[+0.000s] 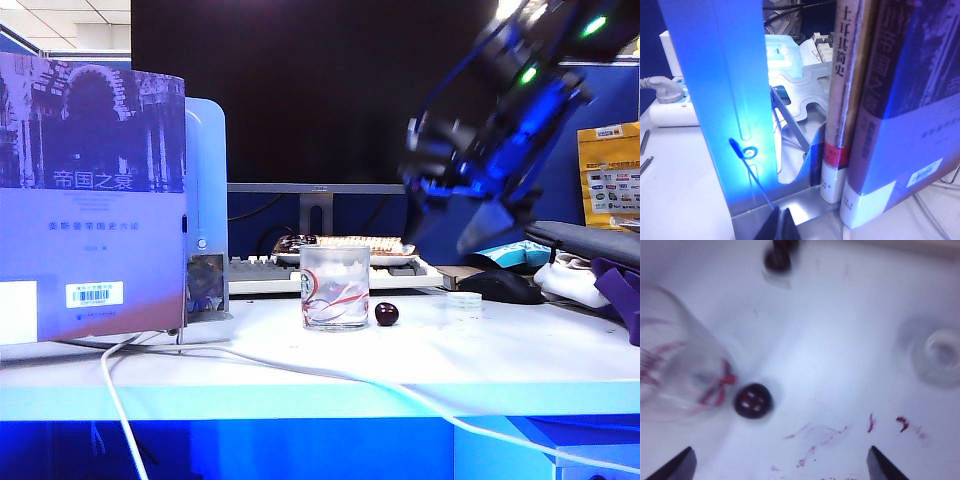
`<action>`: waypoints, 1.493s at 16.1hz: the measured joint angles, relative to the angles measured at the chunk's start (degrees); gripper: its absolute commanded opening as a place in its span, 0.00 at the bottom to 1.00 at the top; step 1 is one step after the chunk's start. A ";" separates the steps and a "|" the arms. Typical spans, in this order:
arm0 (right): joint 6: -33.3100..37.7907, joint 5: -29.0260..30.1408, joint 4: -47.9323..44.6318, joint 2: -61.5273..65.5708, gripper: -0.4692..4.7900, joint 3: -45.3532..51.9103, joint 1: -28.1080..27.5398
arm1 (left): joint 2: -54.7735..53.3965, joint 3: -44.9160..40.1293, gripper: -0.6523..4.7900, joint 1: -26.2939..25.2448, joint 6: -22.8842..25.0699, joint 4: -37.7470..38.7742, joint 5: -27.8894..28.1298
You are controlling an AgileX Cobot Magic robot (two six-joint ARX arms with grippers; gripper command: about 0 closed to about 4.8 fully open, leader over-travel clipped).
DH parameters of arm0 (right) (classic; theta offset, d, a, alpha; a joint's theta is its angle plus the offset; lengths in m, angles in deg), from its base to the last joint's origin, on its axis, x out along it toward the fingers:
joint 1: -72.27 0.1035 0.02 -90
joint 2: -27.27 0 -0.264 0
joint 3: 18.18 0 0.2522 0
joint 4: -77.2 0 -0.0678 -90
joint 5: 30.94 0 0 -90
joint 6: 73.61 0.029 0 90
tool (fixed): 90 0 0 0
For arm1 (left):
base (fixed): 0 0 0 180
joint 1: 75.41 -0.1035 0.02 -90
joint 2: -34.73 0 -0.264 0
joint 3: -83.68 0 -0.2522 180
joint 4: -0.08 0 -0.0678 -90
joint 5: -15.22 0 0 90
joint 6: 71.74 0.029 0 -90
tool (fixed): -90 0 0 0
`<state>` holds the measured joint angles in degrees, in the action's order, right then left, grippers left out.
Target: Pick up the cherry on the right side of the glass and put it inside the glass.
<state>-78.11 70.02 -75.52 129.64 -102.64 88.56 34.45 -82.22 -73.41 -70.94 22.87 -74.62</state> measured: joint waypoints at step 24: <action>-7.41 1.46 4.72 9.64 1.00 -10.69 4.13 | 0.00 0.00 0.11 0.00 -0.02 0.00 -0.02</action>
<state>-85.52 71.48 -70.79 139.28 -113.33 92.69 34.45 -82.22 -73.41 -70.96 22.87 -74.64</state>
